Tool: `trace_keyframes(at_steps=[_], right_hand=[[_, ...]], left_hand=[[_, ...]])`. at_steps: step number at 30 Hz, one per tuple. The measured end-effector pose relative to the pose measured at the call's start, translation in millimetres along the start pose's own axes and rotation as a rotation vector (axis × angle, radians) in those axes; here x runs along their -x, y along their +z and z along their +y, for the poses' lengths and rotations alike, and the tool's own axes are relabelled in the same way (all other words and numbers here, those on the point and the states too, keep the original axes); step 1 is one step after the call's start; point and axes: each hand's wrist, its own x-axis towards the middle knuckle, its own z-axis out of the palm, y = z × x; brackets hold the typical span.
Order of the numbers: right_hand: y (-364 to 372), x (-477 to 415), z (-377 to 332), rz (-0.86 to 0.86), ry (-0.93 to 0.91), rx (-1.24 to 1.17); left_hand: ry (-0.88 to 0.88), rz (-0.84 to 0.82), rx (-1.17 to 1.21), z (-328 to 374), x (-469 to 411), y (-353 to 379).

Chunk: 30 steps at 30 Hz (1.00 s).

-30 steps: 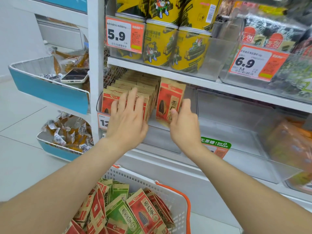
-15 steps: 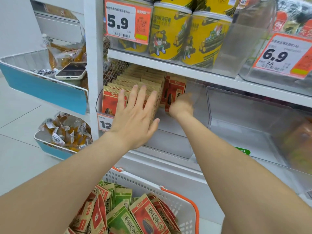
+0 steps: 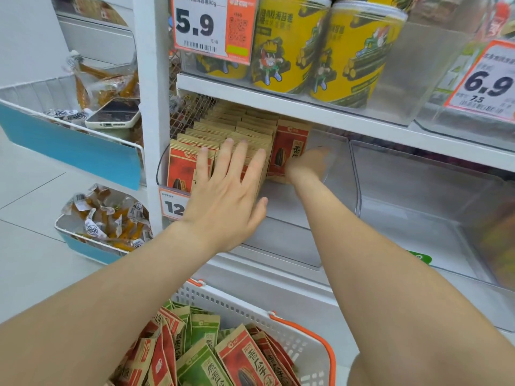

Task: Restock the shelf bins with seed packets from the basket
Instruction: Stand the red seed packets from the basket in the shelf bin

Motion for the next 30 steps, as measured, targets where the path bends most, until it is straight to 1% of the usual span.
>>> trace_keyframes(at_steps=[3, 5, 7, 9, 12, 14, 15, 16, 17, 18, 20, 21, 22, 23, 24, 26, 28, 30], right_hand=[[-1.7, 4.9, 3.1, -0.052, -0.069, 0.017], [-4.0, 12.8, 2.3, -0.133, -0.104, 0.089], [-5.9, 23.7, 1.7, -0.179, -0.145, 0.182], [-9.9, 39.3, 0.8, -0.148, -0.249, 0.271], [-28.6, 67.8, -0.7, 0.015, -0.458, 0.286], [-46.0, 89.4, -1.4, 0.180, -0.666, 0.300], [-54.7, 99.8, -0.2, 0.243, -0.821, 0.351], [-62.9, 109.2, 3.1, 0.259, -0.988, 0.407], [-69.8, 119.0, 7.5, 0.221, -1.157, 0.450], [-74.6, 128.2, 13.9, 0.153, -1.315, 0.484], [-76.4, 144.5, 29.4, -0.019, -1.539, 0.555], [-73.7, 152.6, 37.3, -0.115, -1.585, 0.614], [-67.5, 160.4, 46.7, -0.243, -1.568, 0.728], [-62.2, 169.8, 54.6, -0.389, -1.501, 0.867], [-54.7, 176.9, 65.4, -0.545, -1.386, 0.983], [-42.2, 188.8, 86.9, -0.804, -1.117, 1.057], [-27.3, 197.4, 114.7, -0.998, -0.909, 1.132], [-8.6, 202.1, 145.0, -1.122, -0.776, 1.220]], left_hand=[[0.001, -0.007, 0.012, 0.7, 0.6, -0.2], [-0.001, -0.007, 0.030, 0.6, 1.6, -1.7], [-0.006, -0.006, 0.077, 0.9, 3.4, -4.2], [-0.013, -0.009, 0.141, 1.0, 6.6, -8.9], [0.003, 0.017, 0.177, 0.2, 15.1, -17.8], [0.005, 0.069, 0.173, 0.2, 22.7, -26.5], [-0.013, 0.105, 0.163, 0.2, 26.4, -31.0], [-0.045, 0.133, 0.150, 0.1, 30.0, -34.7], [-0.079, 0.140, 0.136, -0.3, 33.8, -38.0], [-0.100, 0.109, 0.132, -1.2, 37.8, -39.6], [-0.117, -0.059, 0.177, -3.5, 47.7, -41.7], [-0.126, -0.179, 0.191, -4.4, 53.6, -40.9], [-0.129, -0.299, 0.180, -4.1, 59.6, -39.9], [-0.122, -0.407, 0.143, -3.2, 65.5, -39.0], [-0.098, -0.485, 0.103, -1.6, 70.2, -37.7], [-0.032, -0.613, 0.044, 2.3, 76.8, -36.1], [0.022, -0.747, 0.044, 6.8, 80.1, -35.7], [0.068, -0.841, 0.062, 11.5, 81.5, -35.6]])
